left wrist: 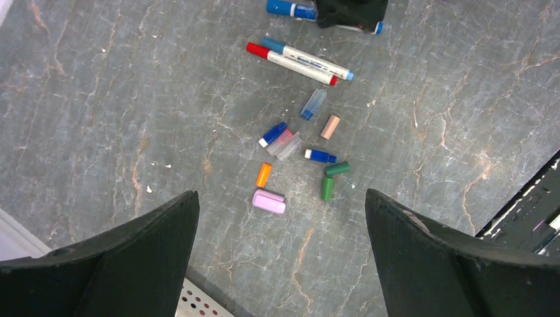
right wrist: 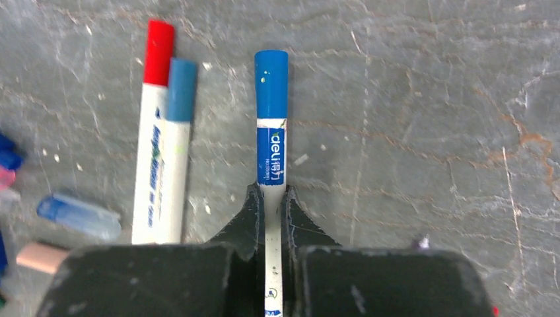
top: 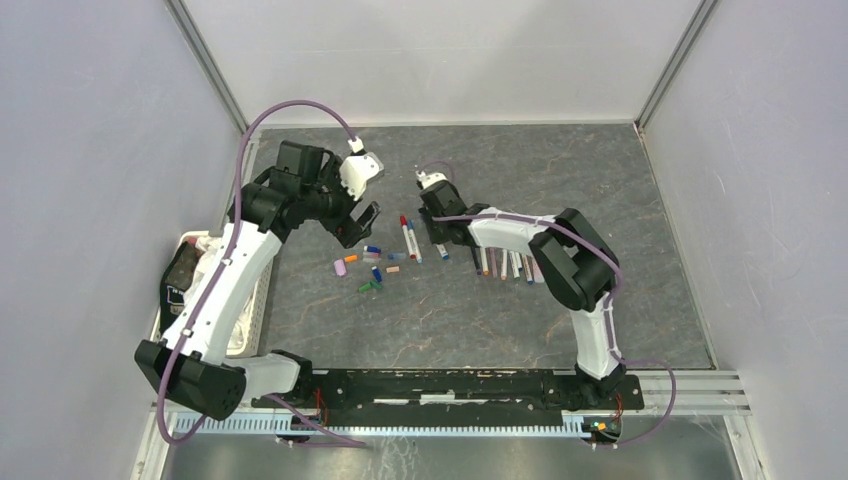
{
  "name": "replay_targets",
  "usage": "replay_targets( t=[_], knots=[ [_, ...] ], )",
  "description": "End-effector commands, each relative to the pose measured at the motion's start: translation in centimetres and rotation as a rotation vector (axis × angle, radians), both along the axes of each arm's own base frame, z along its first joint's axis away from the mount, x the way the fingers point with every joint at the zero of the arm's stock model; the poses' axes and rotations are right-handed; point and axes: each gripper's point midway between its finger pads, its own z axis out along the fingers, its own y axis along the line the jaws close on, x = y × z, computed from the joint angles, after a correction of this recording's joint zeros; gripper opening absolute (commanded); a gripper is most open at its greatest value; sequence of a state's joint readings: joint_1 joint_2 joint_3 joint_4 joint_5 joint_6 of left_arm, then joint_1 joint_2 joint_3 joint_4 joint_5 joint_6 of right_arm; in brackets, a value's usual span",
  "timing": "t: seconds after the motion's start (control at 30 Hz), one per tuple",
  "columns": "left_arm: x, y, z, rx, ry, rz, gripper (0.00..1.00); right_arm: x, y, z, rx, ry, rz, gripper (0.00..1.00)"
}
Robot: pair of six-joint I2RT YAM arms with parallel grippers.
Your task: Open the pen caps
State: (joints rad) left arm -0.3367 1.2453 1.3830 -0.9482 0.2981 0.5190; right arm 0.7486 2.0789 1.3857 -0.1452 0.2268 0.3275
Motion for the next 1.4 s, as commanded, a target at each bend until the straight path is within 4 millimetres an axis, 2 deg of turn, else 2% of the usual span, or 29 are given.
replay_targets(
  t=[0.0, 0.1, 0.23, 0.43, 0.6, 0.73, 0.87, 1.0, 1.17, 1.3, 1.37],
  knots=[
    [-0.2, -0.6, -1.1, 0.004, 0.012, -0.082, 1.00, -1.0, -0.9, 3.8, 0.124, 0.040, 0.089, 0.00],
    [-1.1, -1.3, -1.7, 0.003, -0.001, -0.187, 1.00, -2.6, 0.2, 7.7, 0.277, 0.057, 0.222, 0.00],
    [-2.2, -2.2, -2.8, 0.004, -0.033, -0.336, 1.00, -6.4, 1.6, 11.7, 0.410, 0.120, 0.432, 0.00],
    [-3.2, -3.2, -4.7, 0.072, -0.045, -0.521, 1.00, -14.3, 2.6, 13.8, 0.611, 0.282, 0.705, 0.00],
    [-4.6, -4.1, -5.9, 0.111, -0.047, -0.676, 0.99, -17.9, 2.7, 14.5, 0.674, 0.349, 0.832, 0.00],
    [-7.0, -5.3, -6.8, 0.106, 0.002, -0.802, 0.96, -19.3, 3.5, 15.1, 0.718, 0.389, 0.899, 0.00],
    [-8.7, -5.7, -7.8, 0.144, 0.043, -0.875, 0.88, -19.5, 4.3, 15.2, 0.737, 0.423, 0.916, 0.00],
    [-8.9, -5.9, -8.1, 0.162, 0.044, -0.891, 0.79, -20.0, 5.2, 15.5, 0.745, 0.443, 0.946, 0.00],
    [-8.9, -5.6, -8.7, 0.199, 0.050, -0.899, 0.59, -20.1, 5.4, 16.1, 0.761, 0.442, 0.957, 0.00],
    [-8.6, -5.2, -9.4, 0.231, 0.048, -0.895, 0.50, -20.2, 5.3, 16.2, 0.764, 0.446, 0.961, 0.00],
    [-8.6, -5.2, -9.5, 0.236, 0.046, -0.896, 0.48, -20.3, 5.4, 16.0, 0.763, 0.451, 0.961, 0.00]
  ],
)
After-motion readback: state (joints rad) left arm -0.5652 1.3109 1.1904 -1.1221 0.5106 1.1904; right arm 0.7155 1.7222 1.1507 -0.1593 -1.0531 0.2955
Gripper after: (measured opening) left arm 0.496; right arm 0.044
